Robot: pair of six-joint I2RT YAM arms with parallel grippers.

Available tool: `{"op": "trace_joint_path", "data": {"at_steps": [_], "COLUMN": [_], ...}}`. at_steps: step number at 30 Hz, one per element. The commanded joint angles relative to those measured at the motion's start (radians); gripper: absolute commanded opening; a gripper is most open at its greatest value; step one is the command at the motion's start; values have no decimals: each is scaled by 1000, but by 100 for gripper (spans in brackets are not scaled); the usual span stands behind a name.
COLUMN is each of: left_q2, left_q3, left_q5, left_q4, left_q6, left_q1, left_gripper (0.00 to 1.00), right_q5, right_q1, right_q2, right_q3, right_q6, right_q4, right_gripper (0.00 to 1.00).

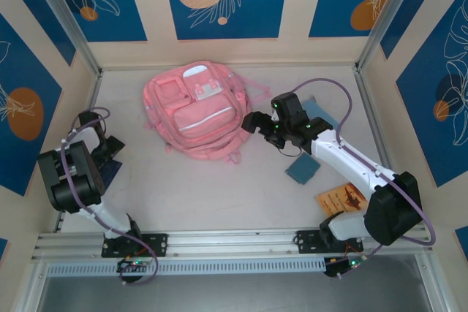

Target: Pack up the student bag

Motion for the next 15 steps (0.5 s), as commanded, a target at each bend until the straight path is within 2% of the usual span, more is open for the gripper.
{"op": "trace_joint_path", "data": {"at_steps": [1, 9, 15], "left_q2": [4, -27, -116], "left_q3": [-37, -72, -193], "left_q5": [178, 248, 280], "left_q4": [59, 45, 39], "left_q6": [-8, -7, -49], "left_q1": [-80, -265, -413], "left_gripper": [98, 98, 98], "right_q5": [-8, -30, -31], "right_q1": [-4, -4, -3], "right_q2": [-25, -54, -57], "right_q3": [18, -5, -7], "right_q6": [16, 19, 20], "right_q4": [-22, 10, 15], "right_gripper": [94, 93, 93]}}
